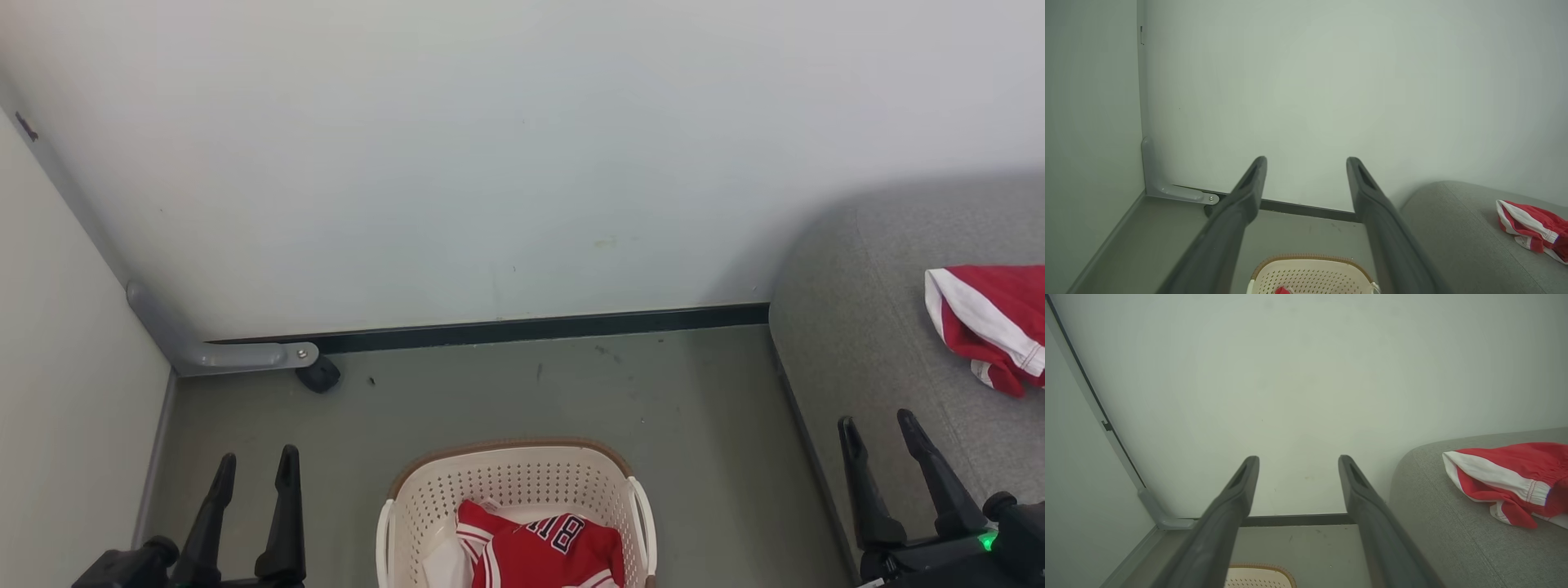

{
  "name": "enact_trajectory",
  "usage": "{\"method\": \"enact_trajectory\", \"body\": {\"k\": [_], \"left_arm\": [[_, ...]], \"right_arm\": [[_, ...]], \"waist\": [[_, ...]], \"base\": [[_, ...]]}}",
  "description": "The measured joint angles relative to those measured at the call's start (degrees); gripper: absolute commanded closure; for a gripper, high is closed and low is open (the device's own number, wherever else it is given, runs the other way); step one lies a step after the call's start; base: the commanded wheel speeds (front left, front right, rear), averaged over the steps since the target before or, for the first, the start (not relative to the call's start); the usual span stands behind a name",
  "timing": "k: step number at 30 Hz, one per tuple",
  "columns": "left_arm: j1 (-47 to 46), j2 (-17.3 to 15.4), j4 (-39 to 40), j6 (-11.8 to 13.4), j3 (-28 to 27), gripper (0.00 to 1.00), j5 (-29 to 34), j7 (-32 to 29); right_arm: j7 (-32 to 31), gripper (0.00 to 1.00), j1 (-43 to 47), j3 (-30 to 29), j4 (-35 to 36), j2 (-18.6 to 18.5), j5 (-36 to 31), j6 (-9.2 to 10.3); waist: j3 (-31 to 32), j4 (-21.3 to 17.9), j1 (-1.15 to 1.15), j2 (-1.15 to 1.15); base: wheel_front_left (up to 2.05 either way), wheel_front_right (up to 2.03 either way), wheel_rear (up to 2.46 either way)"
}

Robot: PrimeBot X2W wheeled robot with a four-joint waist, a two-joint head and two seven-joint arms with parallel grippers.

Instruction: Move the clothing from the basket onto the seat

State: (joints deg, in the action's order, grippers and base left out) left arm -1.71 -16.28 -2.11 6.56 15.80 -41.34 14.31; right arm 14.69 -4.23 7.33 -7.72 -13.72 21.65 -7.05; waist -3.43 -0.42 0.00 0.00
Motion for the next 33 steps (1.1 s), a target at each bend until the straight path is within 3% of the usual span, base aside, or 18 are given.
{"method": "enact_trajectory", "body": {"k": [12, 33], "left_arm": [[-0.7, 0.08, 2.26, 0.05, 2.38, 0.0, 1.77, -2.16], [-12.02, -1.83, 0.83, -1.05, 4.39, 0.0, 2.85, -8.68]], "right_arm": [[-0.58, 0.0, -1.48, 1.02, 2.44, -0.03, -0.09, 0.0], [-1.01, 0.0, -6.59, 0.92, 5.49, 1.1, 0.19, 0.49]], "waist": [[-3.85, -0.74, 0.0, 0.0], [-15.76, -4.37, 0.01, 0.0]], "base": [[0.0, 0.0, 0.0], [0.0, 0.0, 0.0]]}}
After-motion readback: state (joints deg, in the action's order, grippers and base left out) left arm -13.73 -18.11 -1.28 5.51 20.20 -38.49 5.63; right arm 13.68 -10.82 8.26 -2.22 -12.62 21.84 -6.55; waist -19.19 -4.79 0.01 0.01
